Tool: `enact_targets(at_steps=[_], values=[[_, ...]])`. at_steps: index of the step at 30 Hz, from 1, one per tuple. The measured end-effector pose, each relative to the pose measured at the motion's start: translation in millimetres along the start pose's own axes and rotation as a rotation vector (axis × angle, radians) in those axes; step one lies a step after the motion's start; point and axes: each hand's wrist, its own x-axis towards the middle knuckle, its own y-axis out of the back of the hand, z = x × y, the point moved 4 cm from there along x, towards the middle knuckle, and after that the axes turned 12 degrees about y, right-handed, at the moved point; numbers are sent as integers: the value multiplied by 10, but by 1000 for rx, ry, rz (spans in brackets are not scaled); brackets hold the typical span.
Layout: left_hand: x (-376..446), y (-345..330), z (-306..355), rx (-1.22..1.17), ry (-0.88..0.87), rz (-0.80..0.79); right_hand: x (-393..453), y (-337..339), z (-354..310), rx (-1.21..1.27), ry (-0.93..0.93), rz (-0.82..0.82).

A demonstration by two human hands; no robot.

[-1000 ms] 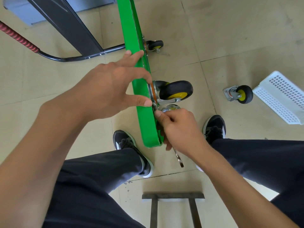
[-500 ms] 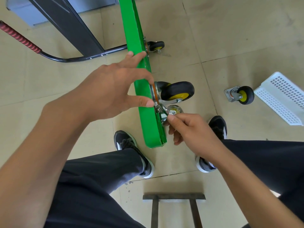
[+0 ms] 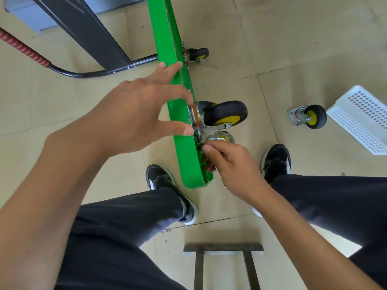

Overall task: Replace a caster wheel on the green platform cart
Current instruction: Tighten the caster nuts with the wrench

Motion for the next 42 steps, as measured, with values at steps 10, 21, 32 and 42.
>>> enact_targets(at_steps=[10, 21, 32, 42], values=[[-2, -4, -1, 26, 4, -7, 46, 0, -11, 11, -42, -32], [-7, 4, 6, 4, 2, -7, 64, -40, -194, -86, -101, 13], [-6, 7, 12, 14, 2, -15, 126, 161, -538, 397, -506, -158], [-15, 10, 14, -3, 2, -9, -54, 185, -95, 53, -144, -62]])
